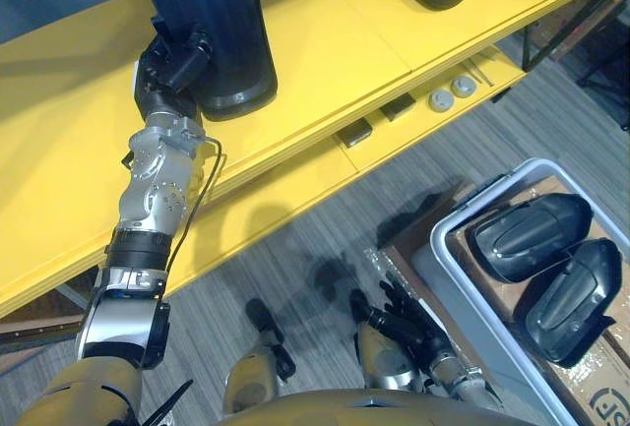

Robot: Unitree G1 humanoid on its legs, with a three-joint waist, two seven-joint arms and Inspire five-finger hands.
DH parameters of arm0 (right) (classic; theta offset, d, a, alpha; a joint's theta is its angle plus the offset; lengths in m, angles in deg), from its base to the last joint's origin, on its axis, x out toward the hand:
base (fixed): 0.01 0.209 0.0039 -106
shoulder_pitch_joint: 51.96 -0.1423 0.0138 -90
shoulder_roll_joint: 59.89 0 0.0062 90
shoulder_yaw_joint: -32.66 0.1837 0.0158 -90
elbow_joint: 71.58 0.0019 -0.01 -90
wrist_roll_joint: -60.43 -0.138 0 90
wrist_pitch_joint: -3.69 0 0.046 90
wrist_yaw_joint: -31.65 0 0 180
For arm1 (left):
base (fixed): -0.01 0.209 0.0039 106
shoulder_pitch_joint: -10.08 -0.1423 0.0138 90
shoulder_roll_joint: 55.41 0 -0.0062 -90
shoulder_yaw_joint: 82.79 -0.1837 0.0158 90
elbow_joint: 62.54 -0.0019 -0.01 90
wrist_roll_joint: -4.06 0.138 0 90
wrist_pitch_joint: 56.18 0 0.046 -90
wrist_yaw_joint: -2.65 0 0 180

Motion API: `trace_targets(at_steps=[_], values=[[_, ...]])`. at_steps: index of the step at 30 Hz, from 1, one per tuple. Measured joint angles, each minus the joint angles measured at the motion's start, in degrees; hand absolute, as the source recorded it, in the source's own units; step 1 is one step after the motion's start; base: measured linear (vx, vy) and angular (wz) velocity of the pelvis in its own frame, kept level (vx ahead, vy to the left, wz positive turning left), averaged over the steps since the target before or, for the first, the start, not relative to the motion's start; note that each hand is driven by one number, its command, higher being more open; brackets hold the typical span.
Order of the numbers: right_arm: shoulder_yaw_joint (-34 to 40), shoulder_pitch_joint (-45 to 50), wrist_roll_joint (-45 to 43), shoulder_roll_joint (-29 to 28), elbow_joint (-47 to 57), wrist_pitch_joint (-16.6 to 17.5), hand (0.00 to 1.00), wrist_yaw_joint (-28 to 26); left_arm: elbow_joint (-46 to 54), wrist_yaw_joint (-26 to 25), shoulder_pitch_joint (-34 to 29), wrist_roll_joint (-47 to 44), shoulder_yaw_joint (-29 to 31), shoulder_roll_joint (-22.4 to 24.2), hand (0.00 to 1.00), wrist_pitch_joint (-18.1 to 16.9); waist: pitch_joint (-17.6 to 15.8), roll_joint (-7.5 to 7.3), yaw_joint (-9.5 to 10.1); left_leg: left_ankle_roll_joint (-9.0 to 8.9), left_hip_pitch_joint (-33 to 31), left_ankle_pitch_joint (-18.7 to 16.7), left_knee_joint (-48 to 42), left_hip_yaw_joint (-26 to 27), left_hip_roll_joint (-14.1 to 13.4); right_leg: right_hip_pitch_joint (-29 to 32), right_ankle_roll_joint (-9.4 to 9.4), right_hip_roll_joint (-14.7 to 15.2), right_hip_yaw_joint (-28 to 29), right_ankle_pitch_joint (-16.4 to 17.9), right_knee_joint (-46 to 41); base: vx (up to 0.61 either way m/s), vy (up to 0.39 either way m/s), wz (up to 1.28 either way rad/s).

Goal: Walk over and take three plastic housings, then place them on the shelf

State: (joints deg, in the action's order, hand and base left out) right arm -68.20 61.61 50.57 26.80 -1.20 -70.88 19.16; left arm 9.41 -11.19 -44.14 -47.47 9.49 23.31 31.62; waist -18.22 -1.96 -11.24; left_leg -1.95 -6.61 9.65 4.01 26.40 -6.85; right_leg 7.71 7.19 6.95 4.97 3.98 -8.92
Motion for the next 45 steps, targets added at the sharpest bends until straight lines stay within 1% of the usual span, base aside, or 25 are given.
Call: trace_targets(at_steps=[1, 2, 5, 7, 10, 11, 13, 18, 22, 24, 26, 27, 29, 30, 33, 35, 36, 38, 39, 41, 42, 43, 44, 45], values=[[-0.2, 0.0, 0.0, 0.0, 0.1, 0.0, 1.0, 0.3, -0.2, 0.0, 0.1, -0.8, 0.3, 0.3, 0.0, 0.0, -0.1, -0.07, 0.11, 0.0, -0.6, -0.3, -1.0, -0.1, -0.2, 0.2, 0.0, 0.0, 0.0, 0.0, 0.0, 0.05, -0.015, 0.07], [-0.2, 0.0, -0.1, 0.0, 0.2, 0.0, 1.0, 0.5, -0.6, 0.1, 0.2, -1.5, 0.7, 0.7, 1.0, -0.1, -0.3, -0.11, 0.12, -0.02, -1.0, -0.7, -1.9, -0.2, -0.5, 0.2, -0.02, 0.0, -0.1, 0.0, 0.0, 0.04, -0.021, 0.03], [-0.4, -0.2, -0.3, 0.4, 0.5, 0.0, 1.0, 0.8, -0.9, -0.2, 0.4, -2.1, 0.9, 1.0, 1.0, -0.1, -1.3, 0.02, 0.43, -0.23, -1.1, -1.6, -3.6, -0.3, -0.9, -0.5, -0.25, -0.1, -0.3, 0.2, -0.1, 0.01, -0.006, 0.01], [-0.6, -0.2, -1.2, 0.9, 0.9, 0.0, 1.0, 0.9, -1.2, -1.0, 0.6, -1.6, 0.8, 1.1, 1.0, -0.1, -1.8, 0.48, 0.47, -0.34, -1.1, -2.2, -4.2, -0.3, -1.5, -0.7, -0.4, -0.1, -0.4, 0.3, -0.2, 0.0, 0.0, 0.0], [-1.1, -0.2, -2.2, 1.1, 1.4, 0.0, 1.0, 1.4, -2.3, -2.9, 1.9, 1.6, 0.8, 1.7, 1.0, 0.1, -2.1, 0.88, 0.45, -0.41, -1.1, -2.2, -4.4, -0.2, -1.7, -0.7, -0.46, -0.2, -0.4, 0.3, -0.2, 0.0, 0.0, 0.0], [-1.1, -0.2, -2.2, 1.2, 1.4, 0.0, 1.0, 1.6, -2.9, -4.2, 2.6, 3.1, 0.7, 1.9, 1.0, 0.6, -2.1, 0.88, 0.45, -0.82, -1.1, -2.5, -4.6, -0.2, -1.8, -0.7, -0.49, -0.3, -0.4, 0.3, -0.4, 0.0, 0.0, 0.0], [-1.2, -0.2, -2.3, 1.2, 1.4, 0.0, 1.0, 1.9, -4.1, -6.4, 3.6, 5.7, 0.8, 1.9, 1.0, 3.1, -2.1, 0.9, 0.4, -0.87, -1.1, -2.7, -4.9, -0.2, -2.0, -0.6, -0.52, -0.5, -0.4, 0.4, -0.5, 0.01, -0.002, -0.02], [-1.4, -0.2, -3.1, 1.5, 1.4, 0.1, 1.0, 1.9, -6.2, -8.3, 5.6, 13.5, 1.0, 1.1, 1.0, 5.8, -2.2, 0.8, 0.46, -0.94, -1.2, -2.7, -5.0, 0.0, -2.4, -0.1, -0.78, -0.8, -0.2, 0.6, -0.9, 0.01, -0.001, -0.01], [-1.7, -0.2, -4.5, 1.6, 1.4, 0.1, 1.0, 1.9, -7.7, -8.7, 7.2, 16.6, 1.1, -0.6, 1.0, 8.5, -2.5, 0.62, 0.44, -1.3, -1.3, -3.0, -5.9, 0.0, -3.0, -0.2, -0.94, -1.1, -0.2, 0.7, -1.1, 0.01, -0.002, -0.01], [-1.7, -0.2, -4.7, 1.6, 1.4, 0.2, 1.0, 1.9, -8.5, -9.5, 7.8, 18.2, 1.4, -1.2, 1.0, 9.1, -2.6, 0.71, 0.32, -1.36, -1.2, -3.1, -6.0, 0.0, -3.2, -0.4, -0.99, -1.1, -0.2, 0.7, -1.3, 0.0, 0.0, 0.0], [-1.8, -0.2, -4.5, 1.6, 1.4, 0.6, 1.0, 1.9, -9.7, -11.5, 9.2, 20.5, 2.5, -1.5, 1.0, 11.1, -3.1, 0.67, 0.29, -1.33, -1.0, -3.2, -6.7, 0.0, -3.5, -0.8, -1.06, -1.2, -0.3, 0.7, -1.5, 0.0, 0.0, 0.0], [-1.8, -0.2, -4.5, 1.6, 1.4, 0.8, 1.0, 1.9, -10.1, -12.0, 9.4, 21.1, 2.7, -1.8, 1.0, 11.5, -3.2, 0.68, 0.27, -1.32, -1.0, -3.2, -6.8, 0.0, -3.6, -0.8, -1.1, -1.3, -0.3, 0.8, -1.7, 0.0, 0.0, 0.0], [-2.2, -0.2, -4.5, 1.8, 1.4, 1.5, 1.0, 2.1, -11.1, -12.8, 9.9, 25.3, 3.2, -3.0, 1.0, 13.5, -3.2, 0.72, -0.07, -1.32, -0.9, -3.2, -6.9, 0.0, -3.8, -0.8, -1.15, -1.4, -0.3, 0.8, -1.8, 0.0, 0.0, 0.0], [-2.3, -0.2, -4.5, 1.9, 1.4, 1.5, 1.0, 2.2, -11.2, -13.1, 10.0, 26.0, 3.3, -3.2, 1.0, 14.0, -3.2, 0.72, -0.08, -1.32, -0.8, -3.2, -6.9, 0.0, -3.8, -0.9, -1.15, -1.4, -0.3, 0.8, -1.8, 0.0, 0.0, 0.0], [-3.1, -0.2, -4.5, 2.5, 1.4, 1.8, 1.0, 2.5, -12.7, -13.9, 11.4, 33.6, 3.2, -3.2, 1.0, 17.5, -3.2, 0.72, -0.12, -1.32, -0.2, -3.2, -6.8, 0.0, -3.8, -1.4, -1.15, -1.4, -0.4, 0.8, -1.8, 0.0, 0.0, 0.0], [-3.6, -0.2, -4.4, 2.7, 1.4, 2.2, 1.0, 2.9, -13.3, -13.9, 11.6, 37.3, 3.1, -3.2, 1.0, 19.3, -3.2, 0.72, -0.41, -1.45, 0.8, -3.3, -6.7, 0.0, -3.8, -2.5, -1.15, -1.4, -0.4, 0.8, -1.6, 0.0, 0.0, 0.0], [-4.0, -0.2, -3.9, 2.8, 1.3, 2.7, 1.0, 3.6, -13.6, -13.9, 11.6, 38.7, 3.1, -3.2, 1.0, 20.7, -3.2, 0.73, -0.72, -1.95, 1.5, -3.6, -6.7, 0.0, -3.8, -3.3, -1.17, -1.4, -0.5, 0.8, -1.2, 0.0, 0.0, 0.0], [-4.9, -0.2, -3.3, 2.8, 1.3, 3.9, 1.0, 5.3, -14.2, -14.3, 11.6, 38.6, 3.1, -3.6, 1.0, 21.8, -3.1, 0.76, -1.45, -2.02, 2.2, -3.7, -6.5, 0.0, -3.8, -4.3, -1.24, -1.4, -0.6, 0.9, -1.0, 0.0, 0.0, 0.0], [-5.5, 0.0, -2.0, 2.8, 1.4, 5.1, 1.0, 6.9, -14.8, -14.4, 11.6, 38.6, 3.1, -3.8, 1.0, 22.0, -3.1, 0.8, -1.71, -2.06, 2.8, -3.7, -6.2, 0.1, -3.7, -4.7, -1.28, -1.4, -0.6, 0.9, -0.9, 0.02, 0.002, -0.03], [-6.0, 0.5, -1.7, 2.8, 1.4, 6.3, 1.0, 8.3, -15.2, -14.3, 11.6, 38.0, 3.0, -3.9, 1.0, 21.7, -3.1, 0.86, -1.76, -2.12, 3.7, -3.5, -5.5, 0.2, -3.6, -5.3, -1.33, -1.4, -0.6, 1.0, -0.9, 0.01, 0.001, -0.02], [-6.4, 0.6, -1.6, 2.8, 1.4, 7.1, 1.0, 9.3, -15.4, -13.7, 11.4, 36.6, 2.9, -4.0, 1.0, 20.7, -3.1, 0.87, -1.79, -2.18, 4.2, -3.4, -5.2, 0.3, -3.6, -5.8, -1.36, -1.4, -0.6, 1.1, -0.8, 0.03, 0.0, 0.03], [-6.6, 0.6, -1.6, 2.7, 1.4, 7.4, 1.0, 9.6, -15.4, -13.6, 11.3, 35.5, 2.8, -4.0, 1.0, 20.4, -3.0, 0.88, -1.84, -2.2, 4.4, -3.3, -4.9, 0.3, -3.5, -6.0, -1.4, -1.4, -0.8, 1.1, -0.8, 0.03, -0.002, 0.07], [-6.7, 1.0, -1.3, 2.6, 1.9, 8.2, 1.0, 10.3, -15.4, -13.3, 10.8, 33.1, 2.3, -4.0, 1.0, 18.9, -3.0, 0.91, -1.86, -1.85, 5.3, -2.7, -4.2, 0.2, -3.3, -6.6, -1.45, -1.4, -1.0, 1.3, -0.7, 0.03, -0.006, 0.11], [-6.7, 1.4, -0.5, 2.2, 2.7, 9.5, 1.0, 10.5, -15.4, -13.1, 10.0, 30.5, 1.2, -3.9, 1.0, 17.0, -2.7, 1.03, -1.8, -1.95, 5.8, -2.4, -3.5, -0.1, -3.1, -7.2, -1.47, -1.4, -1.4, 1.3, -0.6, 0.03, -0.006, 0.11]])
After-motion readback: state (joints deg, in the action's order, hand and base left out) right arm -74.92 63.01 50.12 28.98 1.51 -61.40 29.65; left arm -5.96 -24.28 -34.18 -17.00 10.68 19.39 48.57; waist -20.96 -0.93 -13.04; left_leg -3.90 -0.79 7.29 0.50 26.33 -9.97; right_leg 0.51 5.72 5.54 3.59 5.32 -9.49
